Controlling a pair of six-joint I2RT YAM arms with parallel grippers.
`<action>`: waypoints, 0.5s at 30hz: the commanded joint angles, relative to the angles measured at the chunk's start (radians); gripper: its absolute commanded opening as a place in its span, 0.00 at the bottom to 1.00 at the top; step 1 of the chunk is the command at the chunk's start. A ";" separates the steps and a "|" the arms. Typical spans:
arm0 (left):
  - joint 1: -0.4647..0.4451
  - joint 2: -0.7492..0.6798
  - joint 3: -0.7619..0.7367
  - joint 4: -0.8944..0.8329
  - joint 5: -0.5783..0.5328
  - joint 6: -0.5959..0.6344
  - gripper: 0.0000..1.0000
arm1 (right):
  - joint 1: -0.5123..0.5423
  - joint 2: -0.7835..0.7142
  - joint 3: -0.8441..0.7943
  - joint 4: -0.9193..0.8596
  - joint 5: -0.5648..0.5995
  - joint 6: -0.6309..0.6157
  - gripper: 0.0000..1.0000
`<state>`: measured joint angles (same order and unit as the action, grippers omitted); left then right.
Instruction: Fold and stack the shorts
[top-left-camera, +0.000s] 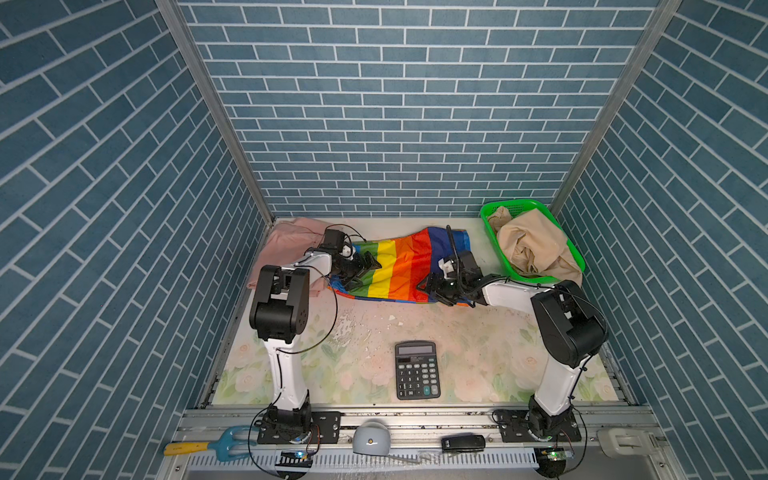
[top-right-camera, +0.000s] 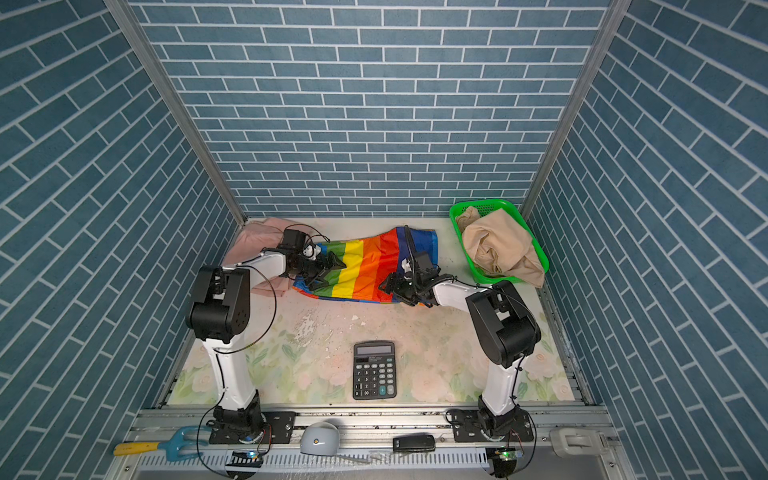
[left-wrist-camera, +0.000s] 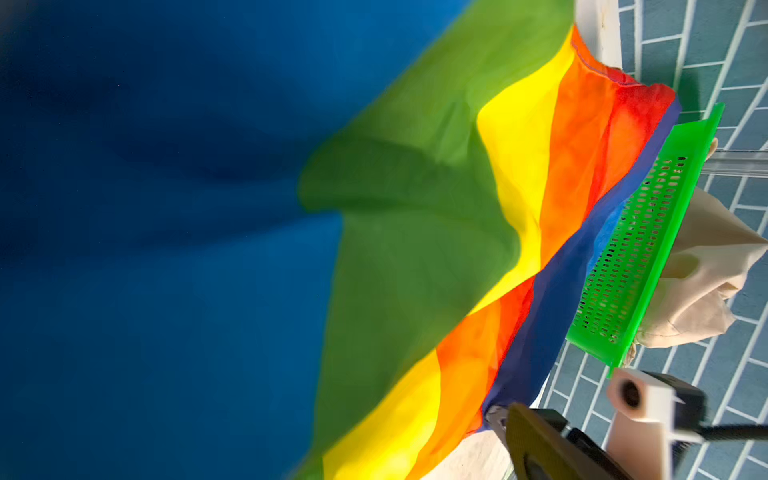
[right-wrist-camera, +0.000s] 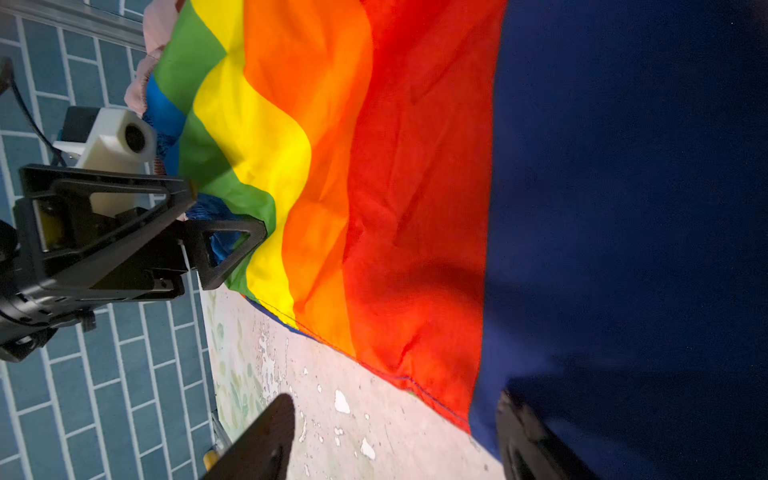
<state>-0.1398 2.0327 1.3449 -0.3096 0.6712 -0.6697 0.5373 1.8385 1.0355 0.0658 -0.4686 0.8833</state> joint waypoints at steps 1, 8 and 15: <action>0.012 0.036 -0.042 -0.002 -0.018 0.013 1.00 | -0.011 -0.002 -0.037 0.141 -0.035 0.082 0.77; 0.040 0.004 -0.129 0.010 -0.037 0.026 1.00 | -0.074 -0.062 -0.192 0.121 -0.026 0.016 0.77; 0.001 -0.034 -0.143 0.020 -0.019 0.019 1.00 | -0.222 -0.149 -0.210 -0.081 -0.037 -0.192 0.77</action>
<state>-0.1226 1.9942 1.2446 -0.1894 0.7116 -0.6605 0.3550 1.7283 0.8200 0.1387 -0.5220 0.8230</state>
